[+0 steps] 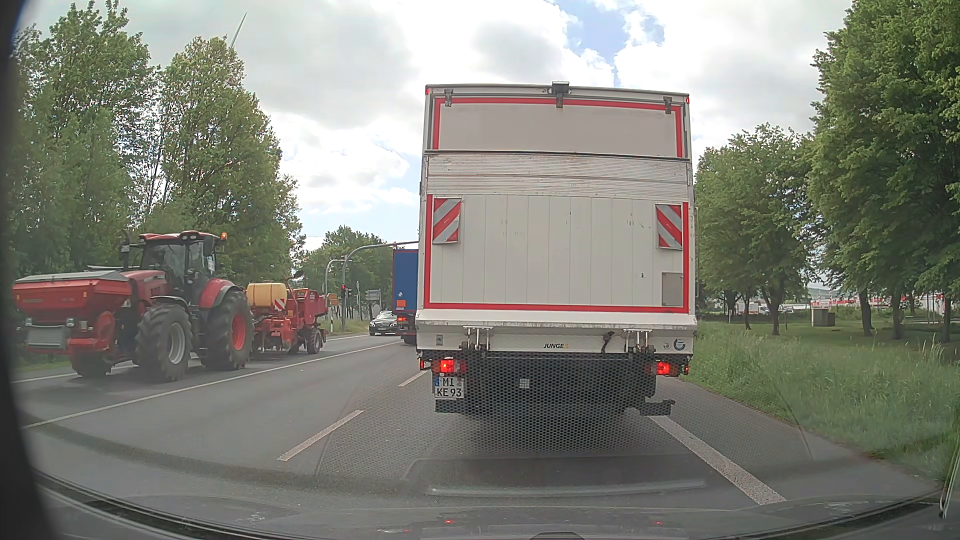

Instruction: Follow the waypoints while adhering to traffic rules and regulations

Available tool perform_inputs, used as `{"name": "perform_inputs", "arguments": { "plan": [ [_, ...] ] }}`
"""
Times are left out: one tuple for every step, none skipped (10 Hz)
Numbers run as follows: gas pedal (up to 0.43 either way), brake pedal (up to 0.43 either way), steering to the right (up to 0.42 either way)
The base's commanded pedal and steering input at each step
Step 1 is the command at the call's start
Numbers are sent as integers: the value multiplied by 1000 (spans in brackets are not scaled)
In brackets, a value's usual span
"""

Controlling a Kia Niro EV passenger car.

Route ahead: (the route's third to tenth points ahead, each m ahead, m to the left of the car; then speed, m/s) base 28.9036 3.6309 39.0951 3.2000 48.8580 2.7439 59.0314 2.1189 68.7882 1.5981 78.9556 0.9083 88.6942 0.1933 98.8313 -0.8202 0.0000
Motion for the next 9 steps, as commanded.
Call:
{"name": "perform_inputs", "arguments": {
  "plan": [
    [0,0,0],
    [0,0,0],
    [0,0,0],
    [0,0,0],
    [0,0,0],
    [0,0,0],
    [0,0,0],
    [0,0,0],
    [0,0,0]
  ]
}}
